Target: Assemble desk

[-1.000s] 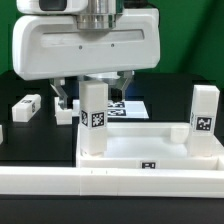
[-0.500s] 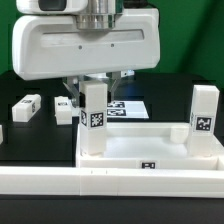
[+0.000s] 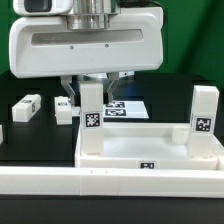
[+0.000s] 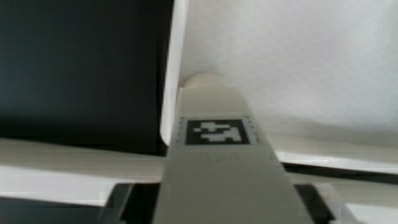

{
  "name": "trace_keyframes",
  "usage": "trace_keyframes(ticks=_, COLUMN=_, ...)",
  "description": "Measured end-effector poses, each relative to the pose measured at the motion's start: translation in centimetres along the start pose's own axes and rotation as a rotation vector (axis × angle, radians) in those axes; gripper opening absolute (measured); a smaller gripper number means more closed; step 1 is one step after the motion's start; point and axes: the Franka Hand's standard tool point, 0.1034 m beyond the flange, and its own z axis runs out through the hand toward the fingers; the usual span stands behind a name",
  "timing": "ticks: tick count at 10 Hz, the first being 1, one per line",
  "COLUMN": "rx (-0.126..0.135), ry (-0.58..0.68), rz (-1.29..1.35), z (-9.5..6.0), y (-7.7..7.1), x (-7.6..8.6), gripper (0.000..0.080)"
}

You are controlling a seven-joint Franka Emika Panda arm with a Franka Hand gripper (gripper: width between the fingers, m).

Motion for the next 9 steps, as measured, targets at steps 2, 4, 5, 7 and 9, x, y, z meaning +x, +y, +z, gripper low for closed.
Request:
trace_keyframes(ticks=2, rx=0.003, ry=0.008, rz=0.201, z=0.04, y=-0.1, x=0.0, gripper=0.0289)
trace_keyframes(ticks=4, rx=0.004, ry=0.004, rz=0.395, z=0.05, y=-0.11, x=-0.05, gripper=0.0289)
trace_keyframes(ticks=5, rx=0.003, ry=0.001, rz=0.516, z=0.08, y=-0.14, x=-0.09, gripper=0.029)
trace_keyframes(ticks=7, rx=0.003, ry=0.001, rz=0.724, z=0.1, y=-0.13, x=-0.09, gripper=0.029)
trace_keyframes(ticks=9, rx=0.003, ry=0.0, rz=0.905, z=0.15, y=-0.38, x=-0.08, gripper=0.029)
